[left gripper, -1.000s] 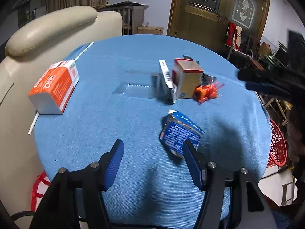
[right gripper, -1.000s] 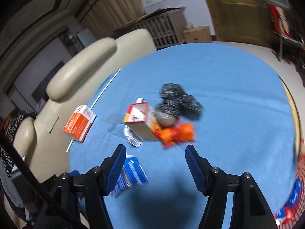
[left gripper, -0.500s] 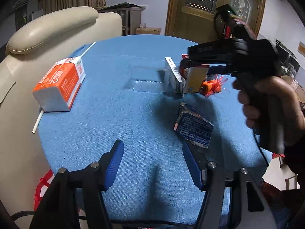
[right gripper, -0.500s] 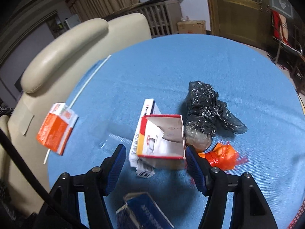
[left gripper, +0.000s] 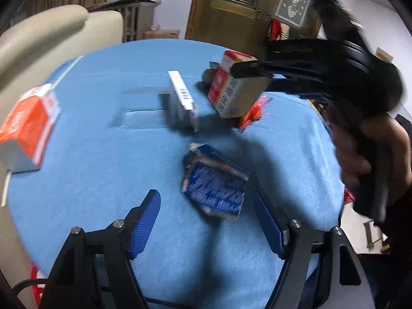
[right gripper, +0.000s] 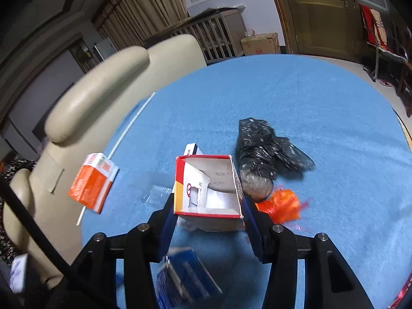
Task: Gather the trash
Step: 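Grasp the red-and-white box with the right tool while the left tool approaches the blue carton, then grasp the blue-and-white carton with the left tool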
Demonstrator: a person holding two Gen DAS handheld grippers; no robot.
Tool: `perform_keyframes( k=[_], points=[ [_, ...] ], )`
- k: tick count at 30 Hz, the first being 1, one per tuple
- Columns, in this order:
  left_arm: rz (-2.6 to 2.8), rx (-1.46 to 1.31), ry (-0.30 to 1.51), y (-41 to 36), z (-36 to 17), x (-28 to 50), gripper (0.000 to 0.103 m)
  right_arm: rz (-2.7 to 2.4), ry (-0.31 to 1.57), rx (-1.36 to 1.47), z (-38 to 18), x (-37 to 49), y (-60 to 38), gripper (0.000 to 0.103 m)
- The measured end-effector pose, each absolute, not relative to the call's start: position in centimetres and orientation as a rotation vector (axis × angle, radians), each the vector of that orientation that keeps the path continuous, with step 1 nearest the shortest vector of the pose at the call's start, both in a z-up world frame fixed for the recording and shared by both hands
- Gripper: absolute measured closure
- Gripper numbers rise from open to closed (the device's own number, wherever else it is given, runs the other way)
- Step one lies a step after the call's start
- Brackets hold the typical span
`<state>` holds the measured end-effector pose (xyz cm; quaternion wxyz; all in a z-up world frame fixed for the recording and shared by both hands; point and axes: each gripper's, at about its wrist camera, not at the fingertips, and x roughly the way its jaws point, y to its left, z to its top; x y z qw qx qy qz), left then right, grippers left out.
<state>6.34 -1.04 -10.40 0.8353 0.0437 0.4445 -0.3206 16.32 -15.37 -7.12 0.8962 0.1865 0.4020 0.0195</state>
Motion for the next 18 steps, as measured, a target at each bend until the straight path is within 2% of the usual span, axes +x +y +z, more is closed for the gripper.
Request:
perform_keyframes(
  k=[10, 18],
  points=[
    [-0.739, 0.096, 1.049, -4.5, -12.6, 10.6, 0.028, 0.005, 0.795, 0.452, -7.0, 7.8, -20.6, 0.051],
    [-0.731, 0.159, 1.044, -6.6, -13.7, 10.0, 0.028, -0.04, 0.784, 0.493, -7.9, 3.8, -23.0, 0.051]
  ],
)
